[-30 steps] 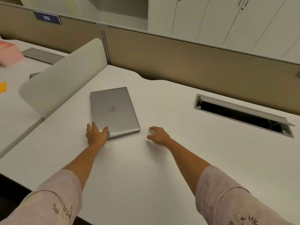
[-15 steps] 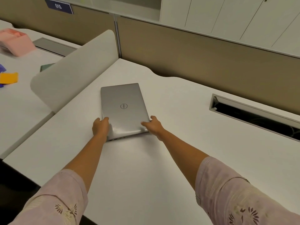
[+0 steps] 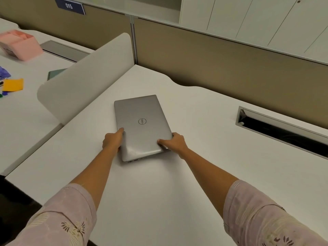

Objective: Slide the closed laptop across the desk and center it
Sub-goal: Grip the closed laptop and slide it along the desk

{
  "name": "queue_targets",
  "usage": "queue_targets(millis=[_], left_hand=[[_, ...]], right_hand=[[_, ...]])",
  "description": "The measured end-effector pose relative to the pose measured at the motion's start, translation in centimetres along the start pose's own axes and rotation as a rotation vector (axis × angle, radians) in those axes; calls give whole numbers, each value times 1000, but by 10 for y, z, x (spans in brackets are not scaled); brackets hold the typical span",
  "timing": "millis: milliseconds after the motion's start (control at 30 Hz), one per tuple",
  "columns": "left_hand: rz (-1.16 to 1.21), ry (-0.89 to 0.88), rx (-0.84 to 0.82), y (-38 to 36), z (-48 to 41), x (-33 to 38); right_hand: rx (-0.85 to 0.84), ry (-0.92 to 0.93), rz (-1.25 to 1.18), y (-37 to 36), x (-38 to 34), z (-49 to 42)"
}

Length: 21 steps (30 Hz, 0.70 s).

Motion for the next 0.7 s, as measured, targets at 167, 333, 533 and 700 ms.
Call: queue_targets(millis=[167,333,533,700], left_hand=[[-180,-75,-8,-9,5,0],[-419,-150,29,-10,19,-5],[-446,-229,28,-16,42,-14],[-425,-323,128,-20,73,-18]], right_hand=[[-24,-27,-62,5,7,-4],[-48,-91,-15,6,20,4],[-35,-71,49,21,35,19],[-53,-57,-17,39,53,34]])
Point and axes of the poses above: each hand's wrist, its own z-axis away from the middle knuckle, its own y-axis out of the back of the hand, x = y × z, the point moved 10 cm from there along -z, towards the middle knuckle, and after that the axes turned 6 degrees about x, right-handed, at the moved point
